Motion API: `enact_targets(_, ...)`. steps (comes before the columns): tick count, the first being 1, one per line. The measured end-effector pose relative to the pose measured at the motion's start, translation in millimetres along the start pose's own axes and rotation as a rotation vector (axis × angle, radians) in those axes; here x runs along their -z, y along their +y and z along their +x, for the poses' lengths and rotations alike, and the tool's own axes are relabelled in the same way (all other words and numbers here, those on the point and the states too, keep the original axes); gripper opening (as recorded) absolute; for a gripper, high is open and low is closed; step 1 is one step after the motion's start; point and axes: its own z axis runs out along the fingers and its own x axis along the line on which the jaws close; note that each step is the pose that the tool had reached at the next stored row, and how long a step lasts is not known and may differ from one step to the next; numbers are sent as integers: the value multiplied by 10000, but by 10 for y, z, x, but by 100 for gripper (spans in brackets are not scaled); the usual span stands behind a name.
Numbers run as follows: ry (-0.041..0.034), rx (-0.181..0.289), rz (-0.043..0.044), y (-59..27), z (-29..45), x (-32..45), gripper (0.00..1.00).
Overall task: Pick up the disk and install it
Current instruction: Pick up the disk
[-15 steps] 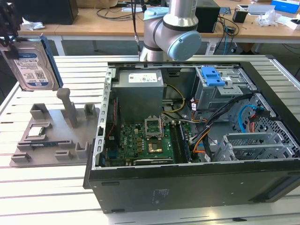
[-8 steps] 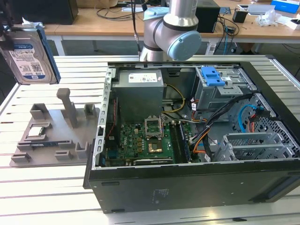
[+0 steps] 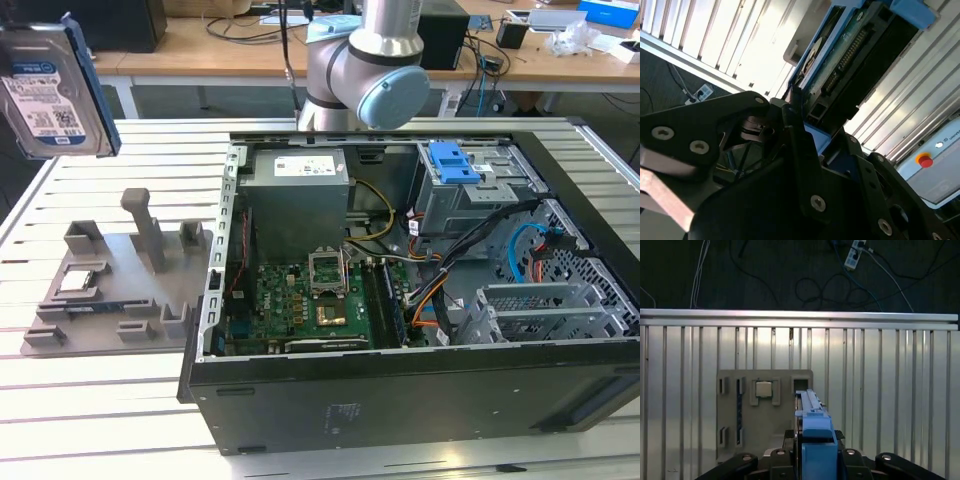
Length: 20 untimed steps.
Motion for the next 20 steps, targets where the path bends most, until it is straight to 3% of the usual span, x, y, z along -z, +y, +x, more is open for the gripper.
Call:
enact_targets(6,0,0,-1,6,-7,312,37)
enact_targets(8,1,1,-2,8,-11,459,37)
enact_targets(20,-8,0,-1,8,-12,482,37)
